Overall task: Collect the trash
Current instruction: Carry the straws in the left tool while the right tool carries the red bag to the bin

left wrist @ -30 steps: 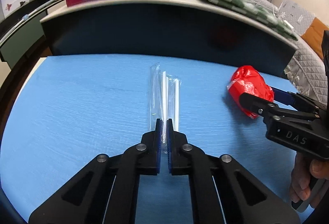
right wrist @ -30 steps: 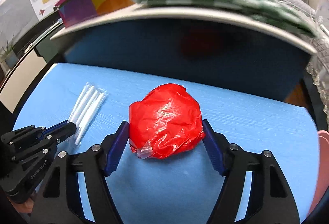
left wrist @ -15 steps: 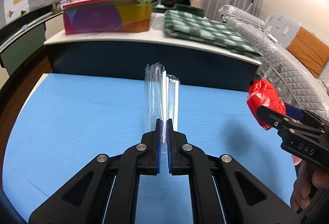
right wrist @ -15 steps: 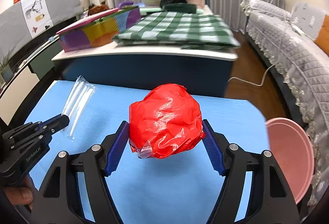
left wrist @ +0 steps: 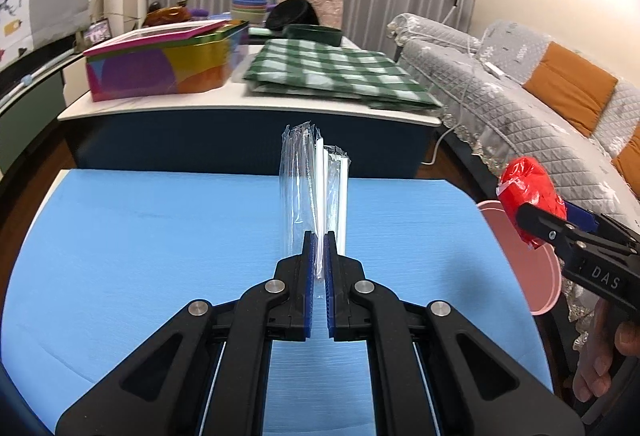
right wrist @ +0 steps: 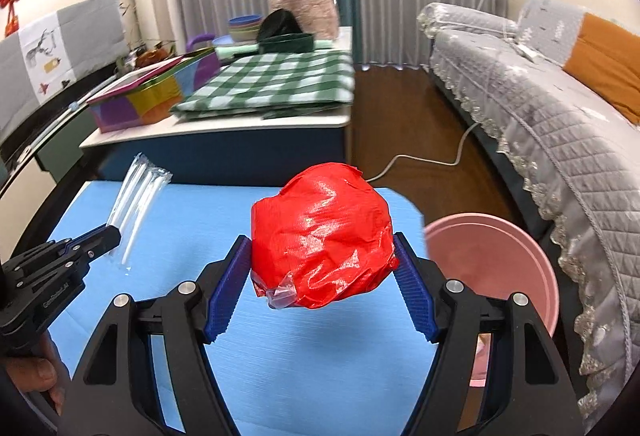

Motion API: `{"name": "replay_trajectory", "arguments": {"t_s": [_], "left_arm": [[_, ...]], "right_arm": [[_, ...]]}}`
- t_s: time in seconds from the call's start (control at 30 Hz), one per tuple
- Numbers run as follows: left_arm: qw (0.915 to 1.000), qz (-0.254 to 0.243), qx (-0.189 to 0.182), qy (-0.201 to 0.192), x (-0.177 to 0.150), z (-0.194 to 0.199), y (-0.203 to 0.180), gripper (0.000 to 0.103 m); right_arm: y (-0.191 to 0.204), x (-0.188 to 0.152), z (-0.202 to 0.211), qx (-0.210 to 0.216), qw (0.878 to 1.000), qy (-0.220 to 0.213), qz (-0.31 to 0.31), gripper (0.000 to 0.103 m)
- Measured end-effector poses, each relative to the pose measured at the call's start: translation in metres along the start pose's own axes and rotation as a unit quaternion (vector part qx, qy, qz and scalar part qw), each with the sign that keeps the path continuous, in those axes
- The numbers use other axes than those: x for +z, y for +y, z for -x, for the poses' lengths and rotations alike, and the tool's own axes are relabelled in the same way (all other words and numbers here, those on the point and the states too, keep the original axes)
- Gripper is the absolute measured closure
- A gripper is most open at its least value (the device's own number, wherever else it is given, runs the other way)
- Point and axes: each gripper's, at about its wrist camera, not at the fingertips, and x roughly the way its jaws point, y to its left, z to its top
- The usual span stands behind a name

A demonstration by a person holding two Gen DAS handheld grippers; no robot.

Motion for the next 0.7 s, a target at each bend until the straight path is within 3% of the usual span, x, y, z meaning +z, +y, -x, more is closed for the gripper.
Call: {"name": "replay_trajectory", "arguments": {"t_s": [0.7], "left_arm": [[0.9975, -0.042, -0.057, -0.002, -0.008, -0.019, -0.087, 0.098]], "right_arm": [[-0.117, -0.012, 0.018, -0.078, 0.994, -0.018, -0.076, 0.033]]}}
